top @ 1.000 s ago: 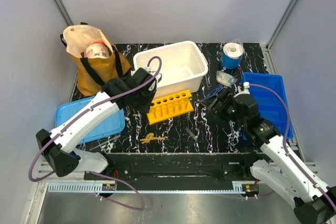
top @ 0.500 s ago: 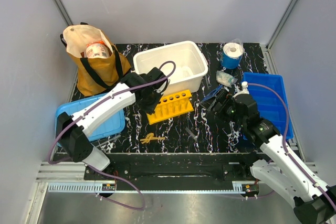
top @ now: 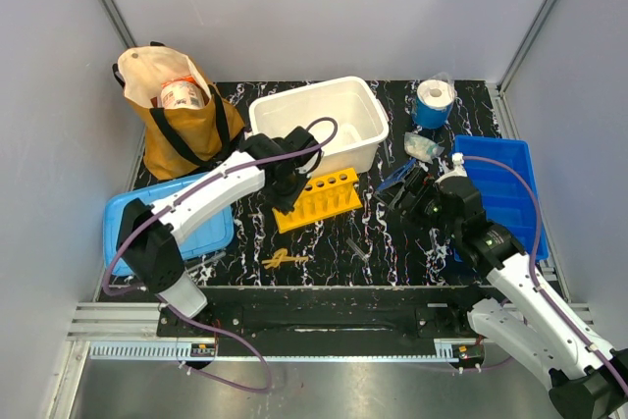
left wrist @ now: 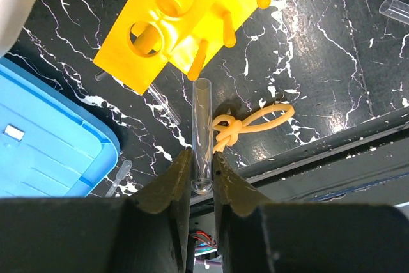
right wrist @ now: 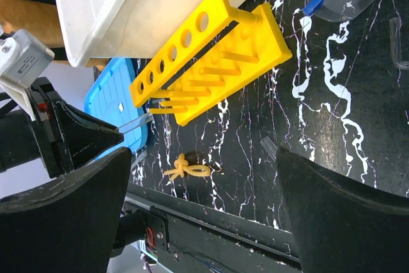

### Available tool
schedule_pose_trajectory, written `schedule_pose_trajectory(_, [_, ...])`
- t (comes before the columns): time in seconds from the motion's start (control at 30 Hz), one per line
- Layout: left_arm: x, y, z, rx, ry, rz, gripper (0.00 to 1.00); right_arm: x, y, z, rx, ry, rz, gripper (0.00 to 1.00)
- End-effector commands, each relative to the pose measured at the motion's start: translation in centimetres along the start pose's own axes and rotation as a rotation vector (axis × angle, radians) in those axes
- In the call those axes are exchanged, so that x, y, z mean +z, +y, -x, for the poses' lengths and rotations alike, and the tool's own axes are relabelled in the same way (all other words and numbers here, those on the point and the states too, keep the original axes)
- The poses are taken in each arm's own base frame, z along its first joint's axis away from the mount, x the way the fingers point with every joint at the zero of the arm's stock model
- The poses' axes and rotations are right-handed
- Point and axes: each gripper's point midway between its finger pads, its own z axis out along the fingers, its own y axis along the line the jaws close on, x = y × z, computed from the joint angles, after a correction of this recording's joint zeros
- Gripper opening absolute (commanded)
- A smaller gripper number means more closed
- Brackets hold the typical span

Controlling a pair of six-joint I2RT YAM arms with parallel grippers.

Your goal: Organize the chemistry lab equipment

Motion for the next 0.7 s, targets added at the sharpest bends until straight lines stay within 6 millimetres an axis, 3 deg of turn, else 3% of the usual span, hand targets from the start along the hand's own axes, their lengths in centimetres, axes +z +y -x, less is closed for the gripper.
schedule_pose_trajectory(0.0, [0.0,0.0,1.6,0.017,-0.04,0.007,0.12,-0.8,1.6,2.0,-0.026,-0.068,0.032,1.0])
schedule_pose_trajectory(0.33, [1.1,0.3,1.8,0.034,-0.013,0.029,0.16,-0.7,1.5,2.0,-0.038,-0.066,0.025,1.0])
schedule_pose_trajectory(0.4, [1.2,0.2,1.9,0.036,-0.01,0.028,0.13,-0.6,1.5,2.0,-0.041,-0.066,0.025,1.0])
schedule_pose_trajectory(0.67, [-1.8,1.4,1.7,0.043,-0.029,0.071,0.14,-0.7,1.1,2.5,-0.056,-0.094,0.005,1.0])
